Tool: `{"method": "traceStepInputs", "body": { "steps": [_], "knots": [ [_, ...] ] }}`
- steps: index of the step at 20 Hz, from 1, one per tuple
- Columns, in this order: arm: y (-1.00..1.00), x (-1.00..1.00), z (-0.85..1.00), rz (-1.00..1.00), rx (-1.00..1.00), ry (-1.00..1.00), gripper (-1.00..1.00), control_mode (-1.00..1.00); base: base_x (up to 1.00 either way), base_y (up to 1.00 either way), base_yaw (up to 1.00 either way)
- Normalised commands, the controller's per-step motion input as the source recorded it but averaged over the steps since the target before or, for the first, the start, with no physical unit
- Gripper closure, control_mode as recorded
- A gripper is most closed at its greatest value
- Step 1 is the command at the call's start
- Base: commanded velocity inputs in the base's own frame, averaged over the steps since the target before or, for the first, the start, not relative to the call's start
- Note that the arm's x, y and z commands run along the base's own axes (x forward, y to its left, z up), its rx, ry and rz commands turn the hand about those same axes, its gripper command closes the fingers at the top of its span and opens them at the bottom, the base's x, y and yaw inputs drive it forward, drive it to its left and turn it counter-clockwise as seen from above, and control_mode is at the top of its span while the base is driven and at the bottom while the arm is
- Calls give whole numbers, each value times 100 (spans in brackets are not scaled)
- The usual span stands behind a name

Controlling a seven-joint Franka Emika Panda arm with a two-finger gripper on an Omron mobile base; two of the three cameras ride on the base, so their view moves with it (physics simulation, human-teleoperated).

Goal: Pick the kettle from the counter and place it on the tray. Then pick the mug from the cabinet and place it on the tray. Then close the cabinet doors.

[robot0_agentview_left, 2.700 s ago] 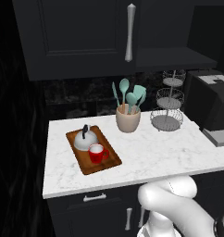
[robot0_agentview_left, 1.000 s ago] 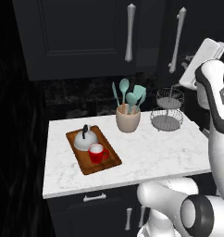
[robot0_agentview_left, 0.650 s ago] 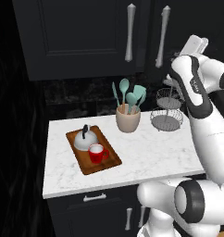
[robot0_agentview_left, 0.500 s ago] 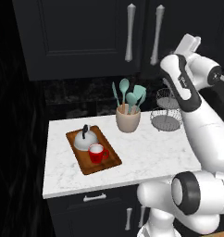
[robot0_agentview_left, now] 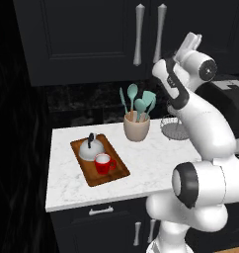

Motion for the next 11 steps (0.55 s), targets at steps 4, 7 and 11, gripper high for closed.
{"method": "traceStepInputs", "body": {
  "steps": [4, 7, 11],
  "knots": [
    [0, 66, 0, -8, 0, 9, 100, -100, 0, 0, 0],
    [0, 53, 0, -9, 0, 5, 100, -100, 0, 0, 0],
    [-2, 46, 0, -5, 0, 11, 100, -100, 0, 0, 0]
  ]
}}
